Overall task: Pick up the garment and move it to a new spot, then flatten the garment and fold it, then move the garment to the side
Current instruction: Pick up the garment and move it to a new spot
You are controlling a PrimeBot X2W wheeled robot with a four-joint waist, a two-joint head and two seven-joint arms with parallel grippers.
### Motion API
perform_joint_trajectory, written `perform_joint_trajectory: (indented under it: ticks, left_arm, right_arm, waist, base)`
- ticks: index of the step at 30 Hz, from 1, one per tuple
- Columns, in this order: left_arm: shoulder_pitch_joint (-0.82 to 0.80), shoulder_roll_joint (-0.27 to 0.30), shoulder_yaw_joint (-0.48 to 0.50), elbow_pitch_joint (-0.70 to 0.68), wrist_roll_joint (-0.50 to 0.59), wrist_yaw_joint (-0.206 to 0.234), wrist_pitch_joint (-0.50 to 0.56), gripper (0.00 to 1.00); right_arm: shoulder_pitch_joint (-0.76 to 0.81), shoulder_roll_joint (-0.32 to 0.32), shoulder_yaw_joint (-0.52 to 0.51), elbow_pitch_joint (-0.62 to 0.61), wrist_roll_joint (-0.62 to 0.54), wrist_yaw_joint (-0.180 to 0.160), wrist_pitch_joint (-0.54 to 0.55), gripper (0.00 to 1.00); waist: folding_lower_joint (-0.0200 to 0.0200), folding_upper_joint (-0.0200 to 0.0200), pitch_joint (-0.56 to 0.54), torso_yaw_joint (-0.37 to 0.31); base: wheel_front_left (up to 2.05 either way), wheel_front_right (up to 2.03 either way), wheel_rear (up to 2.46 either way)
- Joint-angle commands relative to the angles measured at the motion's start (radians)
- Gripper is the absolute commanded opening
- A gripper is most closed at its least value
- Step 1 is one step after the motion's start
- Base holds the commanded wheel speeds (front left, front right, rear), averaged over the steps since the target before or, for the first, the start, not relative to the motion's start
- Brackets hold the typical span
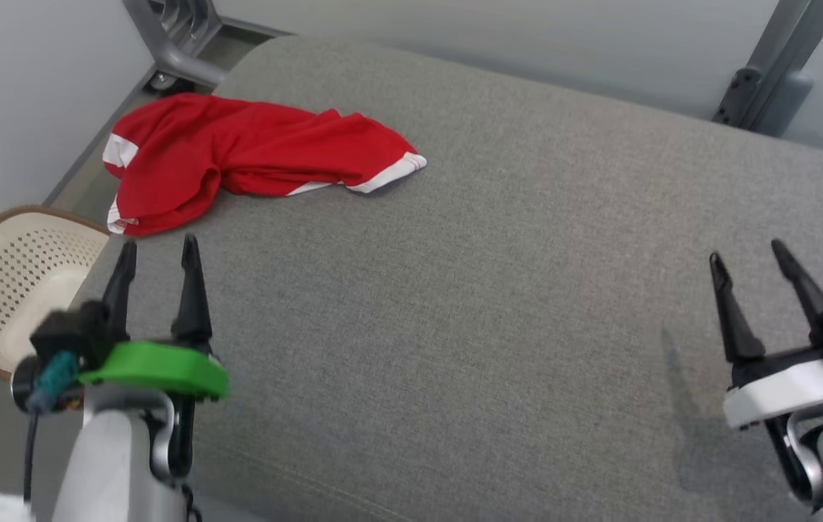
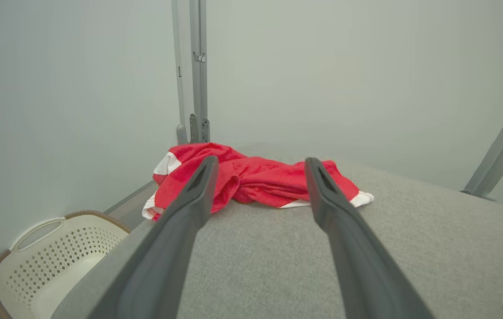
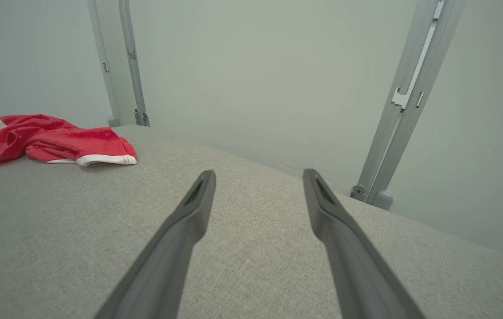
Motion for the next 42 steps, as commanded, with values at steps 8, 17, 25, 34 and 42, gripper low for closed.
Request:
perform_joint_trajectory:
  ticks: [8, 17, 25, 34, 42]
  left_arm:
    - [-0.457, 0.055, -0.016, 0.181, -0.088, -0.012, 0.197, 1.00]
    - [-0.677, 0.124, 0.034, 0.471, -0.152, 0.009, 0.337, 1.00]
    - [-0.675, 0.128, 0.027, 0.637, -0.167, 0.000, 0.320, 0.81]
    - [-0.572, 0.103, -0.141, 0.569, -0.252, -0.029, 0.208, 0.00]
    - [-0.441, 0.189, -0.357, 0.274, -0.369, -0.018, 0.187, 0.00]
  right_arm:
    - [-0.183, -0.111, 0.020, -0.076, 0.033, -0.001, 0.010, 1.00]
    - [-0.211, -0.115, 0.036, -0.063, 0.047, -0.002, 0.009, 1.00]
    - [-0.170, -0.102, 0.025, -0.021, 0.050, -0.003, 0.012, 1.00]
    - [-0.114, -0.021, 0.057, 0.044, 0.052, -0.002, 0.011, 1.00]
    - [-0.038, 0.091, 0.058, 0.072, 0.054, -0.001, 0.005, 1.00]
  waist:
    - [0.0000, 0.0000, 0.607, -0.214]
    - [0.0000, 0.0000, 0.664, -0.290]
    - [0.0000, 0.0000, 0.626, -0.308]
    - [0.0000, 0.0000, 0.438, -0.308]
    - [0.0000, 0.0000, 0.161, -0.369]
  base:
    - [0.00, 0.00, 0.00]
    - [0.00, 0.00, 0.00]
    - [0.00, 0.00, 0.00]
    - [0.00, 0.00, 0.00]
    - [0.00, 0.00, 0.00]
